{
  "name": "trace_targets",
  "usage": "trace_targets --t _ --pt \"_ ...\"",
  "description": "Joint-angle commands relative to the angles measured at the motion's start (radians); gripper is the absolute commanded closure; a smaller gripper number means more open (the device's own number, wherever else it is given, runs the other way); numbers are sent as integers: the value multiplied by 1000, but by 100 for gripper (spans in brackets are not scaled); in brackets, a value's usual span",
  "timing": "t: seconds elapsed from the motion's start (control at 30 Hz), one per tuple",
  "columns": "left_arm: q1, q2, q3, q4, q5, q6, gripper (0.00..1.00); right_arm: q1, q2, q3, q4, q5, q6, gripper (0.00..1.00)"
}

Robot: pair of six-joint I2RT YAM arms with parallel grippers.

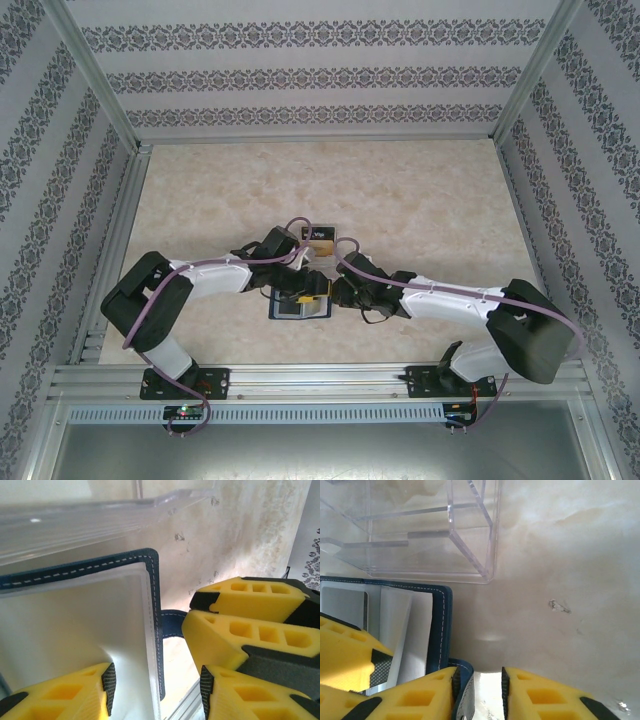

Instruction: Take the credit cards out of the card holder

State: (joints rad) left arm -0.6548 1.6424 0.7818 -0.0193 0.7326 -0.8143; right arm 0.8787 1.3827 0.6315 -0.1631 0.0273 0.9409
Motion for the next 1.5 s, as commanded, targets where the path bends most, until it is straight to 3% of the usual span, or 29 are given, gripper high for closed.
trace_targets --t 0.0,0.2,0.33,0.4,0.7,0.8,1.13,1.2,1.4,1.47 --pt "-12 -36 23 -49 -25 41 50 -9 -21 -15 36 -22 16 67" --pt "-12 1 24 -33 -6 34 51 -25 4 -19 122 -101 17 57" --pt "-12 13 23 -19 -5 26 57 -33 13 -33 123 -99 40 58" --pt "-12 17 27 -22 -5 29 62 -35 -13 -53 109 -77 54 58" --pt "-12 52 62 -44 -12 25 61 -31 -196 -201 164 -89 82 54" --pt "-13 71 72 -42 -6 21 61 -1 -220 -205 190 -92 68 47" --pt "-12 100 86 -60 -7 16 61 61 -33 -117 270 -156 46 39" --pt "-12 98 86 -64 -10 16 61 64 6 -101 267 -160 44 41" --pt "-10 54 98 -121 -42 37 61 64 49 -102 228 -125 53 67" --pt "-2 28 108 -160 -65 48 61 64 55 -101 210 -116 48 68"
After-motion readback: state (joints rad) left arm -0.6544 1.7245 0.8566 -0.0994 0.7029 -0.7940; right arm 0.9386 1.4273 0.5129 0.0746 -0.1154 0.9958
